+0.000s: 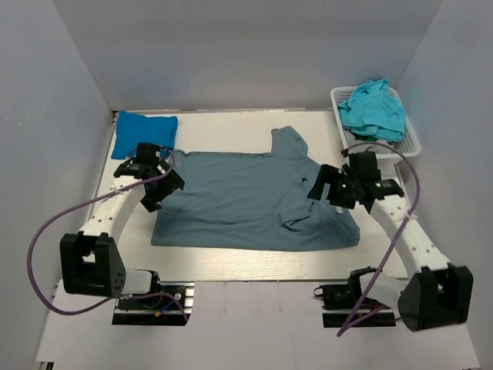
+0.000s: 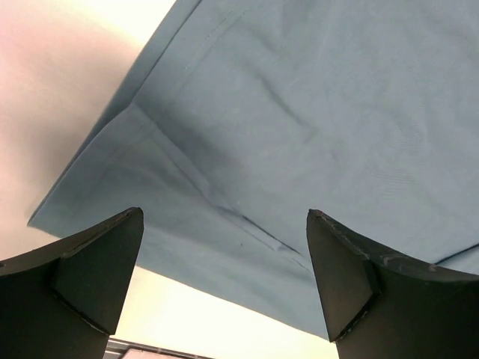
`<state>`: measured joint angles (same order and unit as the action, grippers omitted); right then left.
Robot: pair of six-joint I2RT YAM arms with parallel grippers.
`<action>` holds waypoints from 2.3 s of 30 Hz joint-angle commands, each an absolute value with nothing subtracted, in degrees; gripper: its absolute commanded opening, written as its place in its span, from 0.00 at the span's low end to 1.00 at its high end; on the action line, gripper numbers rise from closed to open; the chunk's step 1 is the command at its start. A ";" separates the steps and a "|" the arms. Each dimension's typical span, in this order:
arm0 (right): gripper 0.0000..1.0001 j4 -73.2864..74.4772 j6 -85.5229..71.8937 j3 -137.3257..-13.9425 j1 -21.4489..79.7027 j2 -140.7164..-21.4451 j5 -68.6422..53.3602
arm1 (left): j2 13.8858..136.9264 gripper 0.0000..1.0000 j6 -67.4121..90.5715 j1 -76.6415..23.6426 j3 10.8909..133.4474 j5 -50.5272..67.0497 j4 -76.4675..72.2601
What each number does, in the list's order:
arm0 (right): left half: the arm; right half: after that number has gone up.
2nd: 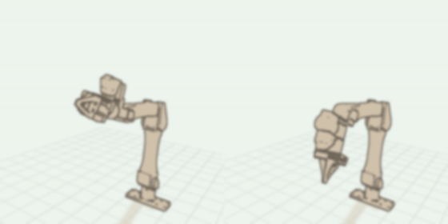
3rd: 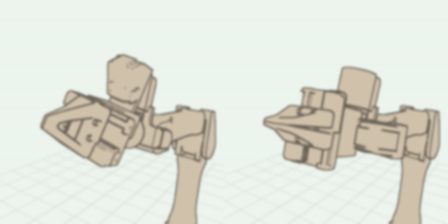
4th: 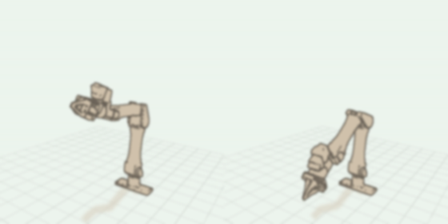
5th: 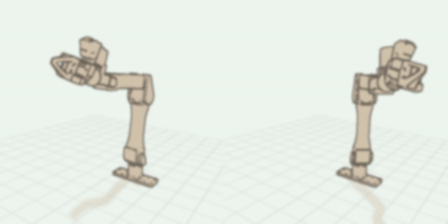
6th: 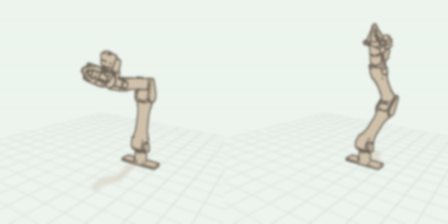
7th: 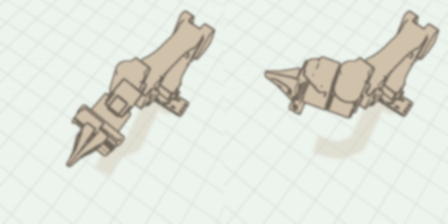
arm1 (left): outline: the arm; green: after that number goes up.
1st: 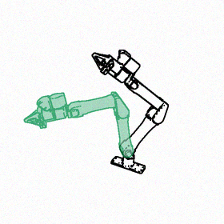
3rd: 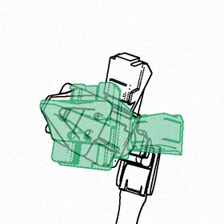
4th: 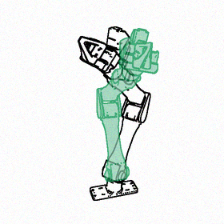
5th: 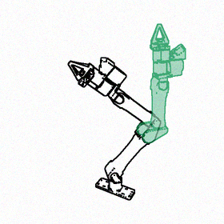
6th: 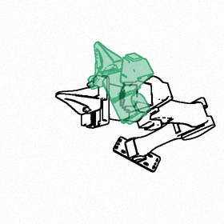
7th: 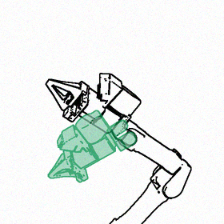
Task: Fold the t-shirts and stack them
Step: Fold the flattened tshirt in 1/3 of the way
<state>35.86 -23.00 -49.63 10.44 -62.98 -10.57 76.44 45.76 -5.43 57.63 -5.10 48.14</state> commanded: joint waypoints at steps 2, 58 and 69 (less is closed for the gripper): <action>0.90 32.09 -18.20 -53.61 14.93 -71.52 -13.45 | 78.83 1.00 43.51 -5.71 59.94 -5.19 49.75; 0.90 18.89 -12.39 -55.89 19.69 -90.96 -21.97 | 86.22 1.00 41.92 -5.71 55.11 -1.67 48.25; 0.88 24.42 -12.92 -54.76 19.51 -90.88 -19.79 | 86.22 1.00 41.92 -5.71 55.11 -2.20 48.78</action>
